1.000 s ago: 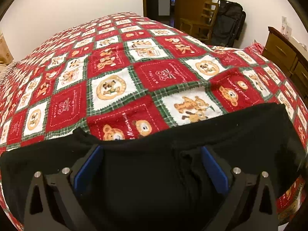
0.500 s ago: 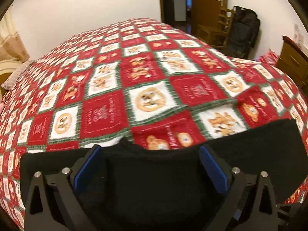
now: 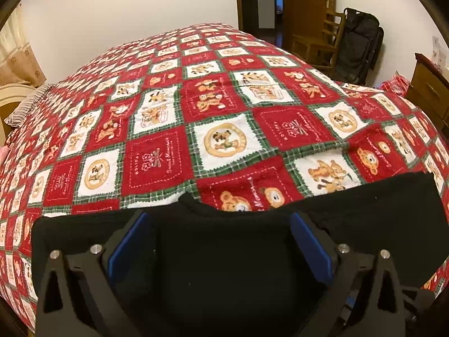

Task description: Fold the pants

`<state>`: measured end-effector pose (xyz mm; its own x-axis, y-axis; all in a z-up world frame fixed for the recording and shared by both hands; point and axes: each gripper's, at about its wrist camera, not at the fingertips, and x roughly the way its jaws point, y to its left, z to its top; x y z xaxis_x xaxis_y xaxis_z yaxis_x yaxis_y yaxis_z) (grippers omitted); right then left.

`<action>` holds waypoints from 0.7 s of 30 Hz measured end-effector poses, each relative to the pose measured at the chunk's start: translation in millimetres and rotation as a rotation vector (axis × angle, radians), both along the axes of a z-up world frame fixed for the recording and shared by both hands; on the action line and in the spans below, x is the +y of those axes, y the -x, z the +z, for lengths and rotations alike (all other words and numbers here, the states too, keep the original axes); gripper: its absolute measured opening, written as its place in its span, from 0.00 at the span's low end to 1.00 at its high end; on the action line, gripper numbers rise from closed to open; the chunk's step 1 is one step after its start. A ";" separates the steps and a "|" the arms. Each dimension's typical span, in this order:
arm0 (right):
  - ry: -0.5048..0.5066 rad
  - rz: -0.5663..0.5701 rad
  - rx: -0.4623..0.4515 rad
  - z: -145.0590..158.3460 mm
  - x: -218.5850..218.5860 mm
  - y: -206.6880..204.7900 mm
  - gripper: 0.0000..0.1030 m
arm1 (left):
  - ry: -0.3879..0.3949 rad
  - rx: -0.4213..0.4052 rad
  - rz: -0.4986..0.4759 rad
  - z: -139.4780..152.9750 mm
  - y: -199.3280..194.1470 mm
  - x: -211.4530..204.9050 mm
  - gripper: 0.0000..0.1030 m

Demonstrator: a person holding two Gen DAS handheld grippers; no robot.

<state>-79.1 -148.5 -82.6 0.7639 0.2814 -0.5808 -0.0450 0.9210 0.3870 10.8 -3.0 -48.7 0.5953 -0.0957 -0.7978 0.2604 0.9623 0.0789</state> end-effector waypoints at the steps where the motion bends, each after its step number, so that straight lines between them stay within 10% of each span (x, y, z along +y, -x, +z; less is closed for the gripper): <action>1: -0.014 -0.034 -0.029 5.6 -8.2 4.4 0.01 | -0.004 -0.001 0.001 0.4 0.7 0.4 0.99; 21: 0.042 -0.244 0.081 -9.8 -51.3 -35.2 0.01 | -0.062 -0.021 -0.018 1.9 10.9 1.3 0.99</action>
